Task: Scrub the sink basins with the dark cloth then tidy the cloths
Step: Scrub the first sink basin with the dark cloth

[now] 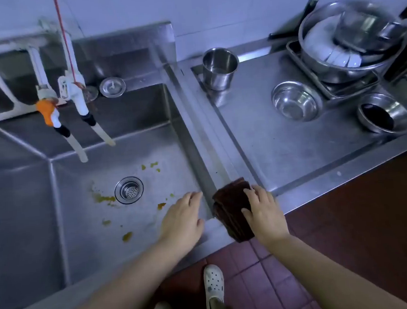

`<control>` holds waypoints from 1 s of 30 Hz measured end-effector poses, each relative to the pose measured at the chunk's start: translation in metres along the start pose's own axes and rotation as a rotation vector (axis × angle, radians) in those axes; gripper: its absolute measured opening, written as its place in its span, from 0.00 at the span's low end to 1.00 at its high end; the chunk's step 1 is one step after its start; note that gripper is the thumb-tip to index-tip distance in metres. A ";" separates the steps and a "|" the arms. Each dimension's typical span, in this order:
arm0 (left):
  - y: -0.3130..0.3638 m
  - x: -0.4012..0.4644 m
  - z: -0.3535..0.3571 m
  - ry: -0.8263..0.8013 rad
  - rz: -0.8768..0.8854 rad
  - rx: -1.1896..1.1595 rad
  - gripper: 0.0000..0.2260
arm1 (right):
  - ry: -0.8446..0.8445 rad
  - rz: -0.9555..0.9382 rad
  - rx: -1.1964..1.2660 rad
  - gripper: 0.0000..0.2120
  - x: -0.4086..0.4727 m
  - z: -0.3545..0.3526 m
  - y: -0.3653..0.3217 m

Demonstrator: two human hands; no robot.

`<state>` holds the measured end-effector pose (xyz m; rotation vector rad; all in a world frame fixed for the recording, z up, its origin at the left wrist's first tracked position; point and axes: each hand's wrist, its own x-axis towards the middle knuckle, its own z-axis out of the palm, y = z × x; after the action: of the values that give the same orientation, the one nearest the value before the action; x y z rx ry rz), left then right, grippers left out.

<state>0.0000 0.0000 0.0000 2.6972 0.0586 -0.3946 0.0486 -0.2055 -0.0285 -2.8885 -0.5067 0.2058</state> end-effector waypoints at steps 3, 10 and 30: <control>0.021 0.027 0.013 -0.002 0.000 -0.067 0.28 | -0.051 0.081 0.120 0.26 0.007 0.004 0.013; 0.055 0.065 0.027 -0.056 0.015 -0.027 0.28 | -0.160 0.098 0.292 0.30 0.014 -0.002 0.024; -0.052 -0.010 -0.040 0.127 -0.361 -0.580 0.11 | -0.714 0.306 1.113 0.19 0.062 -0.025 -0.110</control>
<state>-0.0042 0.0641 0.0169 2.1255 0.6060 -0.2562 0.0757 -0.0868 0.0136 -1.7066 0.0181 1.1522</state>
